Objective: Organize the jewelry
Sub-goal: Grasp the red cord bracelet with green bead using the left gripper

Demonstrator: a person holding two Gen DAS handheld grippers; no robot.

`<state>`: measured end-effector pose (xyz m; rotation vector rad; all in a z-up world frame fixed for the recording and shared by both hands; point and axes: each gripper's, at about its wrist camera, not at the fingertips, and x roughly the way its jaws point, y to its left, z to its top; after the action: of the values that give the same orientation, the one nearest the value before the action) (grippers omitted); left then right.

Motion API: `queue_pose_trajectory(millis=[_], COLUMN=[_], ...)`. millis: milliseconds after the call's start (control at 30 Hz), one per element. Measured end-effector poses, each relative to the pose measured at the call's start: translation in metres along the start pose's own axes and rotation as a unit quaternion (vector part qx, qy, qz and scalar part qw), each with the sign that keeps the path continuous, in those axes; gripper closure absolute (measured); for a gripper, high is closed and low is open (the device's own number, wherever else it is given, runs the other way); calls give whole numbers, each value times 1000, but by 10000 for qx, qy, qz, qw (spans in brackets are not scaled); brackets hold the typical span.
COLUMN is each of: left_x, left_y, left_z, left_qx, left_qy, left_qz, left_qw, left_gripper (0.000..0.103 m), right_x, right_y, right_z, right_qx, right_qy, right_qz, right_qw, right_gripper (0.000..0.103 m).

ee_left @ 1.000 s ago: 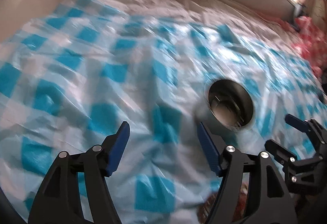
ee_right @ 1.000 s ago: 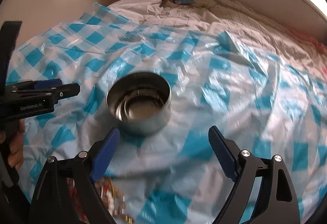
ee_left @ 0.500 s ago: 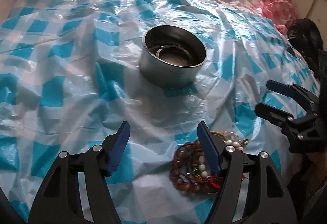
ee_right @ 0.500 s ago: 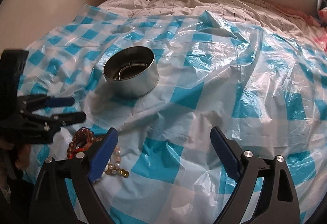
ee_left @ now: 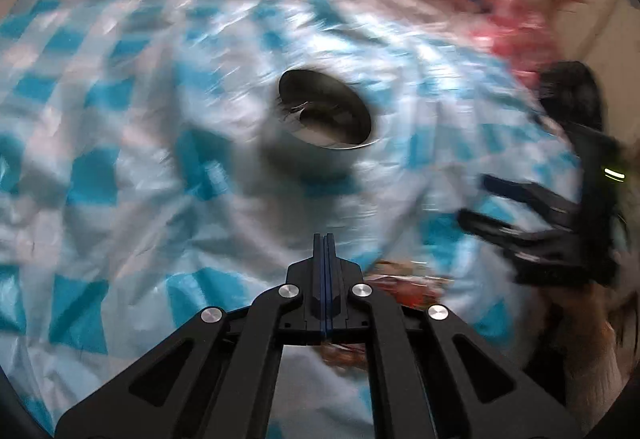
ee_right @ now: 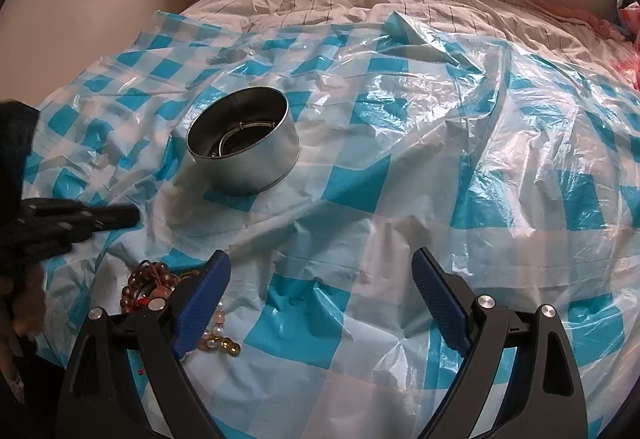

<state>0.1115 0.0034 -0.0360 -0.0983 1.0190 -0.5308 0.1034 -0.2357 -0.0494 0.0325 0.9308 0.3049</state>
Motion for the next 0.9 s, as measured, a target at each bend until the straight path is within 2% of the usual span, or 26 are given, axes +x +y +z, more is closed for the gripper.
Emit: queue_pose_trajectory(millis=[33,67,100,133,200,300,333,367,433,500,567,633,733,800,833,900], left_x=[-2,0,3,9,20,29,30,29,26,18,2,-11,-21,-23,-24,-19], left_y=[-10,-19,-29,-40,-51,-54,-55,-57,-58,-53,-41,-28,-8,-3,-2,1], left_z=[-4,-7,-12,-18,-26,-30,-30,-29,-30,-27,-19,-12,-3,0,2,4], left_qx=[209,370,575,839,1123,1124,1143,1183,1229,1088,786,481,-26,-196,-257,-352], left_qy=[121,234,354,500,676,801,801,806,740,595,279,18,-239,-290,-316,-282], left_qz=[-479,-658,-678,-565,-313,-247,-266,-308,-271,-364,-602,-679,-901,-1165,-1198,-981], left_qw=[9986,9969,9954,9936,9909,9901,9899,9892,9893,9916,9947,9965,9956,9926,9920,9942], left_gripper=[102,101,94,81,72,74,85,90,90,90,90,90,90,90,90,90], right_x=[1,1,2,3,4,6,7,8,9,9,9,10,10,11,12,12], right_y=[0,0,-1,-1,0,1,1,1,1,1,1,2,5,6,7,8], right_z=[0,1,1,1,1,1,1,1,1,1,1,0,-1,-2,-3,-3], right_qx=[1,2,3,5,3,-7,-10,-11,-8,-6,-10,-30,-99,-127,-134,-154], right_qy=[4,11,25,37,47,69,76,85,95,95,101,119,123,148,158,166], right_qz=[-7,-11,-14,-13,-4,6,6,9,11,10,11,20,36,27,22,8], right_qw=[10000,10000,10000,10000,10000,10000,10000,10000,10000,10000,9999,9999,9999,9998,9998,9997], right_gripper=[15,15,15,15,15,15,15,15,15,15,15,15,15,15,15,15])
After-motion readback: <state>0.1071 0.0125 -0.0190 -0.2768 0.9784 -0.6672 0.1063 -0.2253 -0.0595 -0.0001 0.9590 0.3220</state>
